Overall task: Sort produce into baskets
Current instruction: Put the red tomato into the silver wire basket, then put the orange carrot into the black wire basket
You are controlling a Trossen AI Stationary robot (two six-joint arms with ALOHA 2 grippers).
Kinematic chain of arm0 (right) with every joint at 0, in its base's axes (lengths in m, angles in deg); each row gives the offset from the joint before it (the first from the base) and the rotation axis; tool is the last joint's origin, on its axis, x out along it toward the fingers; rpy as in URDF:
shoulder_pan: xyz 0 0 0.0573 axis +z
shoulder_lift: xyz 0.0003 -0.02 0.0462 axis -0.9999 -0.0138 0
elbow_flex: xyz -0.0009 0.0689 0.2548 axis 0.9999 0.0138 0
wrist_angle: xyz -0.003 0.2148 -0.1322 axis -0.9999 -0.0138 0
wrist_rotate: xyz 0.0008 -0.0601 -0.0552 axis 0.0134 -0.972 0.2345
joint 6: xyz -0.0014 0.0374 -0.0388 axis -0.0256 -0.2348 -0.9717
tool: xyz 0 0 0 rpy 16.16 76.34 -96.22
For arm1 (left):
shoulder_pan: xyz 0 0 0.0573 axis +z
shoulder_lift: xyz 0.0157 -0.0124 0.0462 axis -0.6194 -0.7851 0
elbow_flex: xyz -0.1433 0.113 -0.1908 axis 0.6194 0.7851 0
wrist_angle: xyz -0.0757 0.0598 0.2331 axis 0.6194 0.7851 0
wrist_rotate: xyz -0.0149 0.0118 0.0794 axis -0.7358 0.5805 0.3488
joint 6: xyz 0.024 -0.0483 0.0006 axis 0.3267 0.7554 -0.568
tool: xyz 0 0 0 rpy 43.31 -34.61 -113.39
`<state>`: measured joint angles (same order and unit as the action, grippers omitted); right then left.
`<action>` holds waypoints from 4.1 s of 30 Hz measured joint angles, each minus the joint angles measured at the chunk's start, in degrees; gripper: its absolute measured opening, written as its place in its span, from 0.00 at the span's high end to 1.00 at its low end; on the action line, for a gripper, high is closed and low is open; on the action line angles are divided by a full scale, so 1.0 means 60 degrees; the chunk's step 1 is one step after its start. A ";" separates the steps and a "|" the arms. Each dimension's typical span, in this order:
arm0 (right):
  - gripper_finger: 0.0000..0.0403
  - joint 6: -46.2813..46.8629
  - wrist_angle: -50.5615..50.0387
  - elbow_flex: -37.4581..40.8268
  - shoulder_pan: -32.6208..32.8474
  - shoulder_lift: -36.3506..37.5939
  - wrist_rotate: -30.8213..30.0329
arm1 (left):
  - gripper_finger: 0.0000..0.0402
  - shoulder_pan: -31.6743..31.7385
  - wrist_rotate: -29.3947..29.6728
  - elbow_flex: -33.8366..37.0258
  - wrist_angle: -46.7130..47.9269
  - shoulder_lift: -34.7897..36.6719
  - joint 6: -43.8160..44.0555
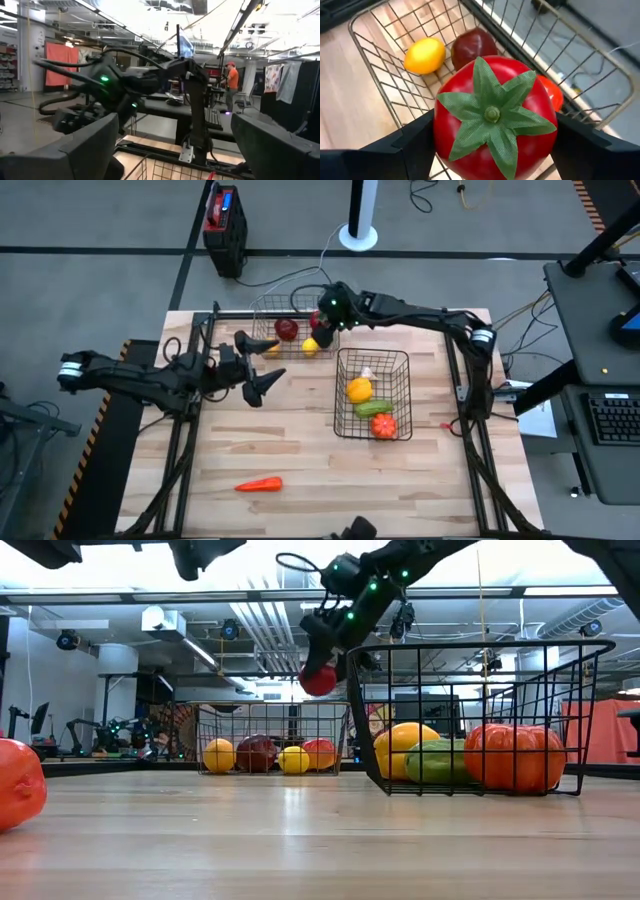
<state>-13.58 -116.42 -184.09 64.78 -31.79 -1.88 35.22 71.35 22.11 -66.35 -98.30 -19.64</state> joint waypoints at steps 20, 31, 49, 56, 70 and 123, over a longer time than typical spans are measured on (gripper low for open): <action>0.18 -0.0052 -0.2099 -0.2260 -0.0309 -0.1749 0.0913 | 0.08 0.0000 0.0011 -0.0004 0.0003 -0.0463 -0.0001; 0.15 -0.0438 -0.2179 -0.2230 -0.0309 -0.1764 0.1011 | 0.08 0.0000 0.0011 -0.0003 0.0059 -0.0457 0.0001; 0.19 -0.0871 -0.2870 -0.2677 0.0021 -0.0815 0.1836 | 0.08 -0.0154 -0.0029 -0.0049 0.2684 -0.0408 0.1595; 0.19 -0.1262 -0.2875 -0.1987 0.1086 0.0572 0.0703 | 0.09 -0.1373 -0.0046 -0.1477 0.7420 -0.0810 0.3090; 0.19 -0.1145 -0.1601 0.1520 0.4339 0.3937 -0.2226 | 0.09 -0.4757 -0.0055 -0.4856 1.3775 -0.4752 0.5182; 0.19 0.0420 -0.0745 0.3748 0.7132 0.6106 -0.3435 | 0.82 -0.6234 0.3854 -0.6674 1.3947 -0.7322 0.6022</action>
<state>-11.05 -120.88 -161.60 107.58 4.85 -22.49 -2.18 94.47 -17.94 17.33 -142.24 16.49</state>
